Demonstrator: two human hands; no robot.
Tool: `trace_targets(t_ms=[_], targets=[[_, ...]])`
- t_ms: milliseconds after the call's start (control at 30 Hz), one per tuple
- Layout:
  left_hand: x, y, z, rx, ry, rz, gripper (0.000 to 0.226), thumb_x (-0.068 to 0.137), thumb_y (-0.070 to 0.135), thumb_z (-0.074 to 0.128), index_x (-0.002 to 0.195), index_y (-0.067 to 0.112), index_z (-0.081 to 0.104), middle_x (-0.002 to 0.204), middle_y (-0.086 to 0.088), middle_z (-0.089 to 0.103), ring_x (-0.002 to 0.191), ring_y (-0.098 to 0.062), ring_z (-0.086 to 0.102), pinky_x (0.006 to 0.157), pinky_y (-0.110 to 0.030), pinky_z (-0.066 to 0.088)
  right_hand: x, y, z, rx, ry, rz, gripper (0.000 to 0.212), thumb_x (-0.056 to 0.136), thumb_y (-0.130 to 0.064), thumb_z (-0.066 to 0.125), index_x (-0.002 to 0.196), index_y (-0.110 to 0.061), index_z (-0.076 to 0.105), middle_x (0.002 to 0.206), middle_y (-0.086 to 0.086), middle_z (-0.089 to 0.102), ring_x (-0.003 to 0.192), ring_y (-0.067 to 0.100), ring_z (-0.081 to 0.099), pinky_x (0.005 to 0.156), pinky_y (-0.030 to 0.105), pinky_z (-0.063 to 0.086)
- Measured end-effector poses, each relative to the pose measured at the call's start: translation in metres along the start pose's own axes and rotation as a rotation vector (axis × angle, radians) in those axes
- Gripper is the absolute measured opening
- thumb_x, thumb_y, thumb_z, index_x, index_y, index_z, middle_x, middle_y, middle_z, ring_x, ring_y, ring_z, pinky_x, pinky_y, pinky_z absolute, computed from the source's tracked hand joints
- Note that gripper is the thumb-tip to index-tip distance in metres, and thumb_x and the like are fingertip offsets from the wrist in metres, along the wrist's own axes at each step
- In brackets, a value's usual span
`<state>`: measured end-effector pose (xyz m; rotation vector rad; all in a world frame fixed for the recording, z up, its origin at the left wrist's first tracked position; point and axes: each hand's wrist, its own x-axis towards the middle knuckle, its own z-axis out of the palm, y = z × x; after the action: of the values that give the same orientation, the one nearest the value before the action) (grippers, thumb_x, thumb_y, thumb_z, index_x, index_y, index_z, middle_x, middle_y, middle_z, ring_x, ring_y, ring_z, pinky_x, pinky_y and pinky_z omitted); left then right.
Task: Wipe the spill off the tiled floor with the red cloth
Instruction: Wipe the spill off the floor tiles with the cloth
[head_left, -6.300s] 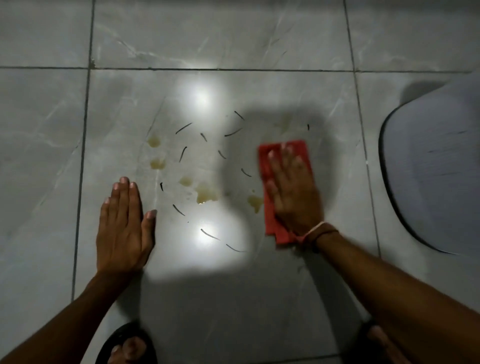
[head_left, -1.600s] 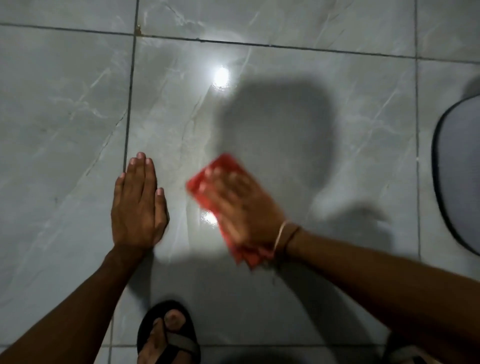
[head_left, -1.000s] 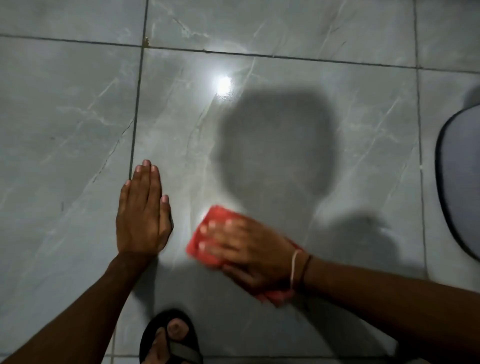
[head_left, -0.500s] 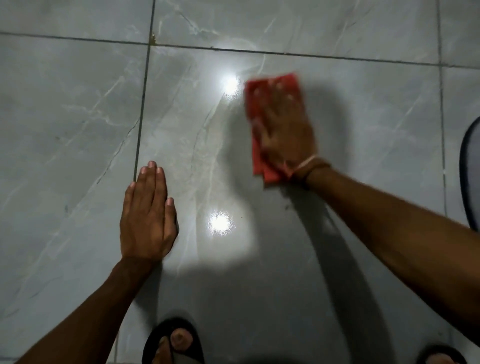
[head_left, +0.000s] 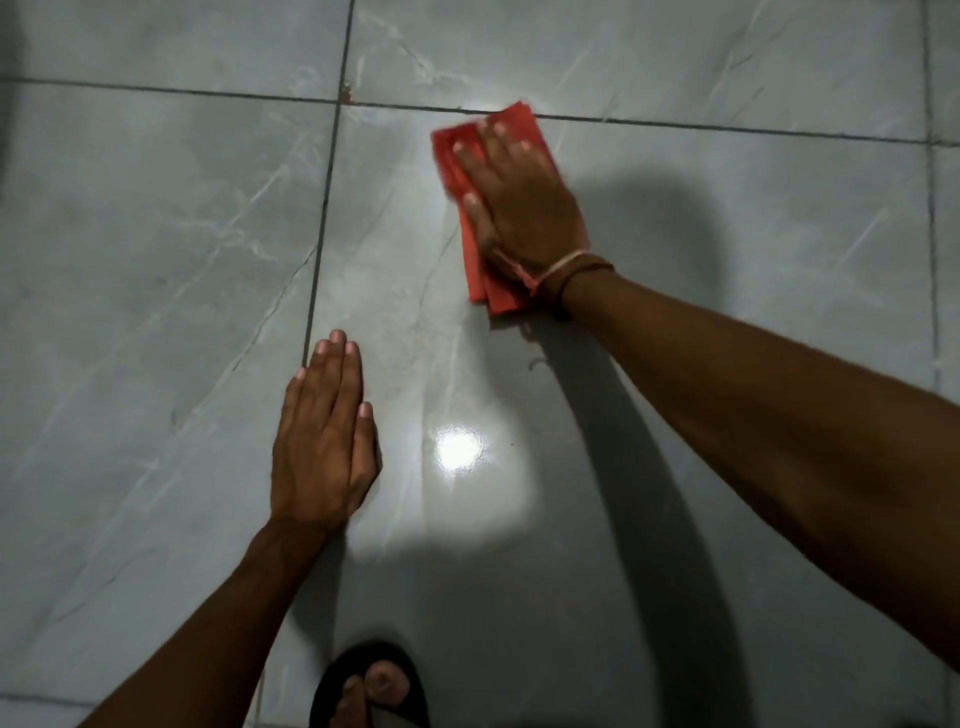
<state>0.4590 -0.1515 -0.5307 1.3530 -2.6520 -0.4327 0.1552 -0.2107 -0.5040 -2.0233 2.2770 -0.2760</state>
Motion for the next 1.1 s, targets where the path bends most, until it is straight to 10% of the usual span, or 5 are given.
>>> trace_targets(t_ms=[300,600,800,933,1100], targets=[[-0.002,-0.027,-0.003,0.06,0.11,-0.021,0.056,0.102,0.011,0.039,0.156,-0.003,0.033,0.166,-0.018,0.031,0.155,-0.03,0.027,0.127,-0.047,0.025,-0.199,0.005,0.001,0.149,-0.263,-0.78,0.052,0.106,-0.031,0.044,0.156,-0.018,0.04,0.167,0.009,0.035,0.159,0.023,0.024,0.128,0.046,0.029],[-0.001,-0.048,-0.009,0.038,0.011,0.058,0.058,0.104,0.018,0.037,0.16,0.004,0.028,0.17,-0.01,0.024,0.159,-0.022,0.021,0.129,-0.041,0.02,0.009,-0.017,0.008,-0.026,-0.039,-0.014,0.06,0.108,-0.036,0.033,0.163,-0.013,0.021,0.171,0.018,0.021,0.16,0.032,0.019,0.132,0.047,0.017],[-0.002,-0.052,-0.007,0.073,0.037,0.079,0.057,0.106,0.021,0.033,0.16,0.006,0.028,0.17,-0.011,0.026,0.158,-0.023,0.022,0.128,-0.043,0.024,-0.135,-0.085,0.026,0.09,-0.151,-0.424,0.06,0.107,-0.033,0.034,0.162,-0.012,0.023,0.17,0.018,0.024,0.16,0.034,0.019,0.129,0.052,0.021],[-0.002,-0.053,-0.008,0.07,0.034,0.083,0.058,0.105,0.021,0.033,0.16,0.004,0.026,0.17,-0.013,0.025,0.159,-0.023,0.021,0.129,-0.037,0.017,-0.253,-0.002,0.0,0.109,-0.253,-0.499,0.059,0.107,-0.035,0.038,0.162,-0.017,0.025,0.172,0.011,0.021,0.161,0.026,0.017,0.131,0.046,0.019],[-0.002,-0.048,-0.008,0.085,0.042,0.059,0.058,0.105,0.021,0.033,0.16,0.004,0.027,0.169,-0.013,0.026,0.158,-0.025,0.022,0.129,-0.035,0.015,-0.25,0.144,-0.039,-0.034,-0.153,0.143,0.062,0.106,-0.048,0.019,0.164,-0.027,0.014,0.174,0.007,0.015,0.159,0.031,0.021,0.131,0.051,0.019]])
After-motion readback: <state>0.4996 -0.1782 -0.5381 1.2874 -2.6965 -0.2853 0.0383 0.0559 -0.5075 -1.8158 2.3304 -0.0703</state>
